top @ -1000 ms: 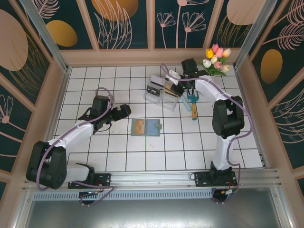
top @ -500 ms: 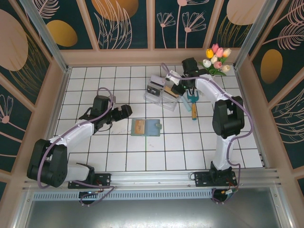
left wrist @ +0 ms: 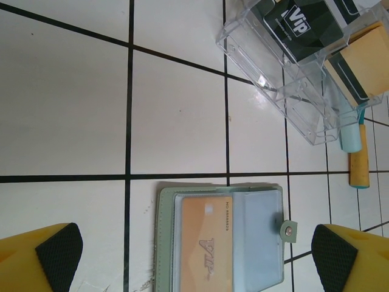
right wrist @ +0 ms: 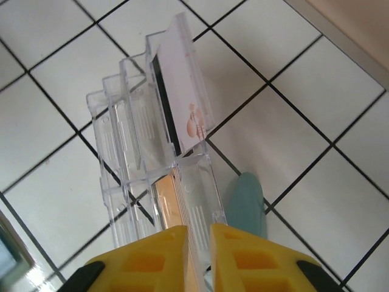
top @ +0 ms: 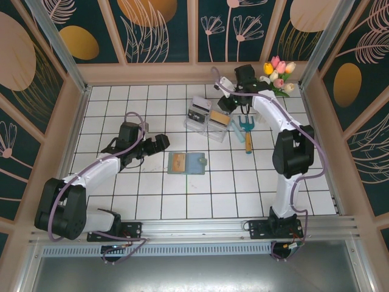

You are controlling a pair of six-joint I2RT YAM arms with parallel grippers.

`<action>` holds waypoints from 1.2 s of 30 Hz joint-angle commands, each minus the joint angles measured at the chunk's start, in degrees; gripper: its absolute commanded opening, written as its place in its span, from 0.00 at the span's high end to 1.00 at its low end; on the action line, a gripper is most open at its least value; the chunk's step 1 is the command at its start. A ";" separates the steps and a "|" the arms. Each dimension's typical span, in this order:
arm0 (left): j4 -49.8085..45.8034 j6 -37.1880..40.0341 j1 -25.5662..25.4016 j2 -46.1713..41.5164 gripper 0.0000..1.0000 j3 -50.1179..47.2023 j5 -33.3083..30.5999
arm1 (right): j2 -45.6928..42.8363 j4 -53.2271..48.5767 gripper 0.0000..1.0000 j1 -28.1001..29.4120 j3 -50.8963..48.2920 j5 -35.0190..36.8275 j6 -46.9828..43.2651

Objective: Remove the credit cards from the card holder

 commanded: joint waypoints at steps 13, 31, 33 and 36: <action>1.63 0.80 0.32 -5.10 0.02 -3.20 6.26 | -18.50 24.47 0.77 20.19 -31.95 10.65 59.20; 7.84 -3.29 -1.28 -2.99 0.01 -7.38 9.76 | -16.30 45.62 0.48 29.15 -48.27 8.76 86.68; 7.72 -3.50 -1.87 -2.30 0.02 -7.37 9.01 | -14.20 46.02 0.51 29.38 -47.68 7.70 87.67; 8.03 -4.15 -2.90 -1.46 0.03 -7.38 7.95 | -11.58 45.72 0.57 29.59 -46.44 6.88 89.07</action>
